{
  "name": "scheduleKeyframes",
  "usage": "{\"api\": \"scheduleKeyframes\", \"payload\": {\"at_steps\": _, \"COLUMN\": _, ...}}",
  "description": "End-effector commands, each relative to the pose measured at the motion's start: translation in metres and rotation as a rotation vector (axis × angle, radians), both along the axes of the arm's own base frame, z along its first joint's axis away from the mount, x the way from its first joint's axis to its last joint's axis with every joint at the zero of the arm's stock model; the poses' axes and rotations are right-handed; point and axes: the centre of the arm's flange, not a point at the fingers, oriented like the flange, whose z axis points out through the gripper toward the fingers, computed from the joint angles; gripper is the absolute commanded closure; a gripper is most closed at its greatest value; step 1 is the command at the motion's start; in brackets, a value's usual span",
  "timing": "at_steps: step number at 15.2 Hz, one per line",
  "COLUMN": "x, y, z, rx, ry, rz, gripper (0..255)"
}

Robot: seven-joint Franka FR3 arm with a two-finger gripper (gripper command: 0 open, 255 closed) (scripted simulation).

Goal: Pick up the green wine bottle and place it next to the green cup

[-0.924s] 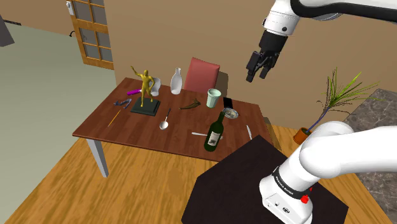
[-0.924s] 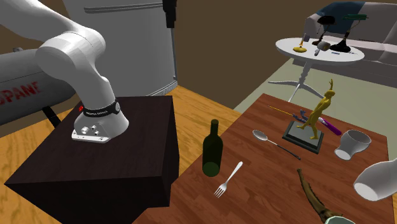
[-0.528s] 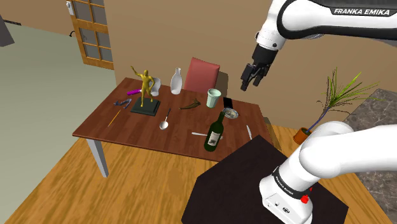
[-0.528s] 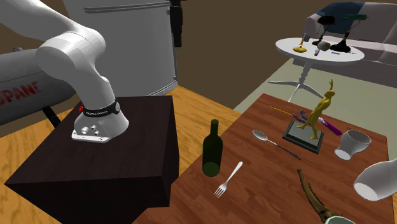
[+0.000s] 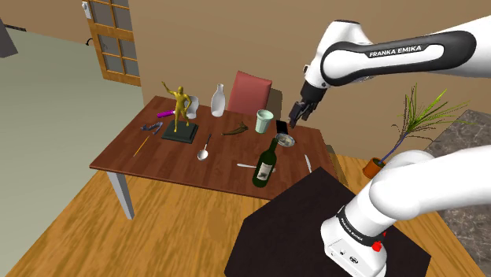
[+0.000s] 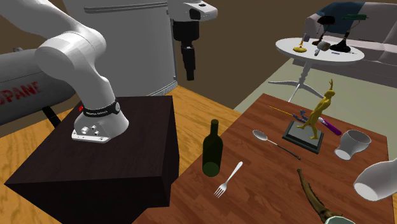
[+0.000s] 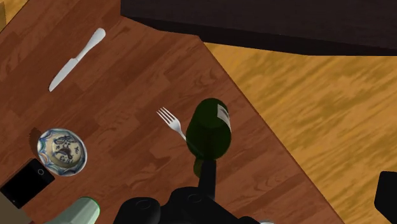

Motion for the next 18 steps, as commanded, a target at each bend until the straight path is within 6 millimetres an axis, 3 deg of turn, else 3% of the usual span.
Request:
{"api": "scheduleKeyframes", "payload": {"at_steps": 1, "x": 0.008, "y": -0.003, "z": -0.025, "rx": -0.005, "ry": -0.015, "rz": 0.018, "gripper": 0}}
{"api": "scheduleKeyframes", "payload": {"at_steps": 13, "x": 0.061, "y": -0.046, "z": -0.163, "rx": -0.03, "ry": -0.083, "rz": 0.12, "gripper": 0}}
{"api": "scheduleKeyframes", "payload": {"at_steps": 18, "x": 0.067, "y": -0.048, "z": -0.191, "rx": -0.031, "ry": -0.087, "rz": 0.126, "gripper": 0}}
